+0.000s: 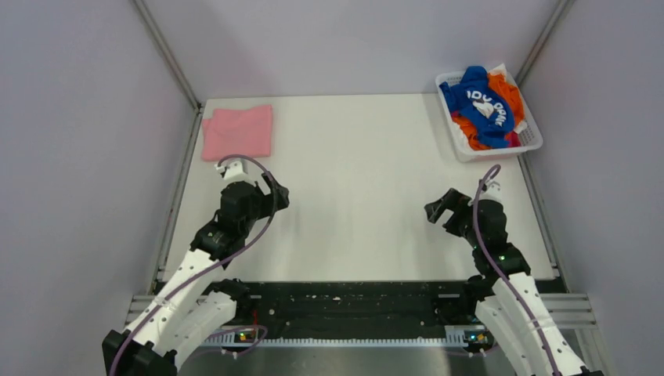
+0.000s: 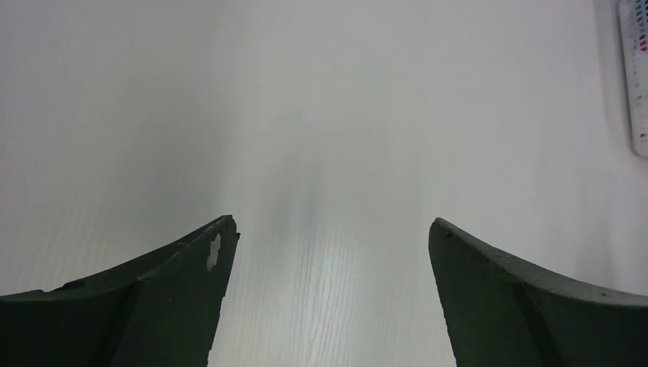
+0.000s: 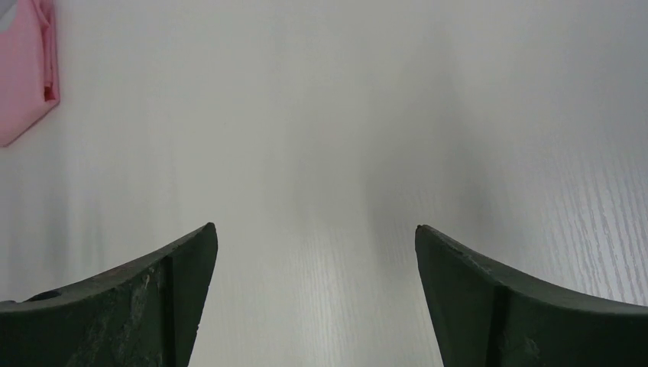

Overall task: Fold and stack the t-shirts
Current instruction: Grab crumpled tshirt from bin with the right arm

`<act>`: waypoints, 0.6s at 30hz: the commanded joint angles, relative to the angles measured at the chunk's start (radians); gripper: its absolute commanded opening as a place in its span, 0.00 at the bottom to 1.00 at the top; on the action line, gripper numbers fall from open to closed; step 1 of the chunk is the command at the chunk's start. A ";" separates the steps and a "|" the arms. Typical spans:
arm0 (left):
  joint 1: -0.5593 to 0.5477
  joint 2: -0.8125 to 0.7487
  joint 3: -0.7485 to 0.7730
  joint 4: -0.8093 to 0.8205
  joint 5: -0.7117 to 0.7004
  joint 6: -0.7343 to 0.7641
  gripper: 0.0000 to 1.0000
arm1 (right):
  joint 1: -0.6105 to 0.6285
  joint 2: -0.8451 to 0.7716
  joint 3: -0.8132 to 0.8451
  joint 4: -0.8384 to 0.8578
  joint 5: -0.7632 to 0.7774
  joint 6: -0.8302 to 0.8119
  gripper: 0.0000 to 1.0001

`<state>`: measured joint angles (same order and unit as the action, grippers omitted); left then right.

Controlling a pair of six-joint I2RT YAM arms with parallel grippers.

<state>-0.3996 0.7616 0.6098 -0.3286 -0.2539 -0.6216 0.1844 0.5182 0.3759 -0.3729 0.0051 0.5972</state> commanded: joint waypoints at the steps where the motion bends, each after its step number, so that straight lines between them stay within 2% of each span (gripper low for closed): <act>1: 0.004 -0.002 -0.010 0.069 0.018 0.008 0.99 | -0.005 0.041 0.071 0.169 -0.012 0.033 0.99; 4: 0.004 0.011 -0.014 0.087 0.024 0.015 0.99 | -0.004 0.163 0.130 0.312 -0.011 0.053 0.99; 7: 0.004 0.024 -0.006 0.083 0.006 0.022 0.99 | -0.005 0.326 0.291 0.347 0.108 0.052 0.99; 10: 0.005 0.030 -0.002 0.080 0.006 0.022 0.99 | -0.036 0.529 0.472 0.339 0.193 0.014 0.99; 14: 0.005 0.038 0.001 0.079 -0.014 0.030 0.99 | -0.141 0.799 0.722 0.289 0.146 -0.064 0.99; 18: 0.004 0.050 -0.005 0.100 -0.025 0.034 0.99 | -0.245 1.039 0.962 0.169 0.145 -0.148 0.98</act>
<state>-0.3996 0.7998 0.6048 -0.2905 -0.2550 -0.6033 0.0288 1.3891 1.1488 -0.1036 0.1230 0.5533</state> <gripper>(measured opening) 0.990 0.985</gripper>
